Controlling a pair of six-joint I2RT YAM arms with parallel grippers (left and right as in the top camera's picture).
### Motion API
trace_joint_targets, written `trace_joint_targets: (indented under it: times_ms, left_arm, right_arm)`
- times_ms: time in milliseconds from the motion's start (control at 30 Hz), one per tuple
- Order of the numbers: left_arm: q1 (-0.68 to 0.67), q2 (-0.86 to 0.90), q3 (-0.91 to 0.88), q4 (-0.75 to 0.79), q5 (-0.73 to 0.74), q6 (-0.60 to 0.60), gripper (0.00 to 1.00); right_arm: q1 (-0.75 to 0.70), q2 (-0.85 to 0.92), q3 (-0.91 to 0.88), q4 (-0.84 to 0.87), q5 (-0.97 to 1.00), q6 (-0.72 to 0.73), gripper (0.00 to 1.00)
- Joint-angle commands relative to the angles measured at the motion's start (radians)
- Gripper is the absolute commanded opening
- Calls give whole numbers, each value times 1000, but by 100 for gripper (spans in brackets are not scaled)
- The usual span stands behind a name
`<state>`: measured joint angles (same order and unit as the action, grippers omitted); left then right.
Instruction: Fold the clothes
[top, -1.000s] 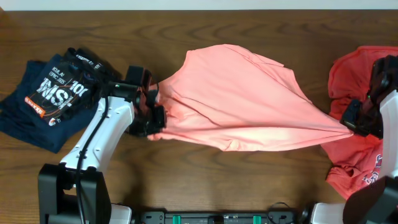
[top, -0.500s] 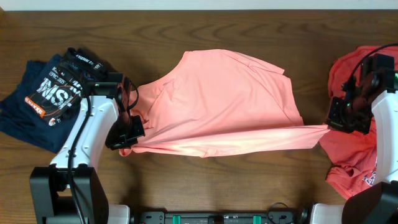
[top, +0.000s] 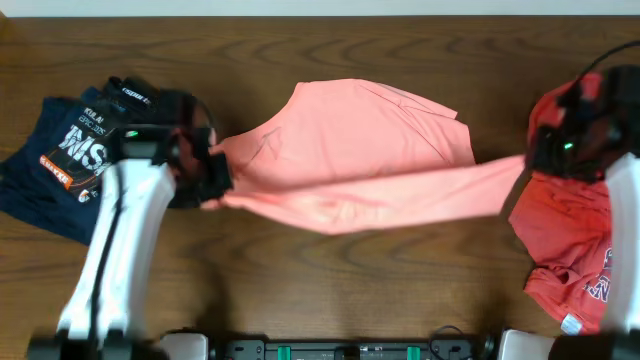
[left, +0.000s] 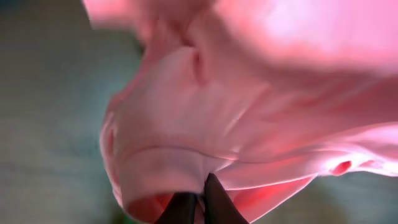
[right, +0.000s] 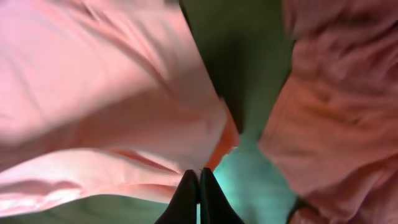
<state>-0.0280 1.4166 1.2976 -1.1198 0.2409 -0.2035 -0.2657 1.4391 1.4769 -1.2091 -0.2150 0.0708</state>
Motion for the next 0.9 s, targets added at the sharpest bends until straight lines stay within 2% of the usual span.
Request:
trace_joint_targets:
  times_ms: [0, 267, 433, 667, 767, 867]
  left_arm:
    - [3, -114, 96, -8, 13, 27, 6]
    - [9, -348, 148, -11, 10, 27, 6]
    - [13, -418, 153, 57, 10, 15, 6]
    - [13, -282, 153, 167, 10, 16, 6]
    - [13, -162, 153, 274, 10, 16, 6]
    - [13, -23, 153, 449, 10, 16, 6]
  right_arm:
    - [-38, -120, 125, 0, -37, -5, 1]
    - [-122, -300, 350, -56, 10, 18, 1]
    - [-141, -332, 428, -59, 17, -19, 1]
    - [-140, -187, 426, -72, -13, -22, 1]
    - [-138, -64, 426, -27, -80, -32, 1]
    - [-128, 65, 426, 92, -143, -26, 1]
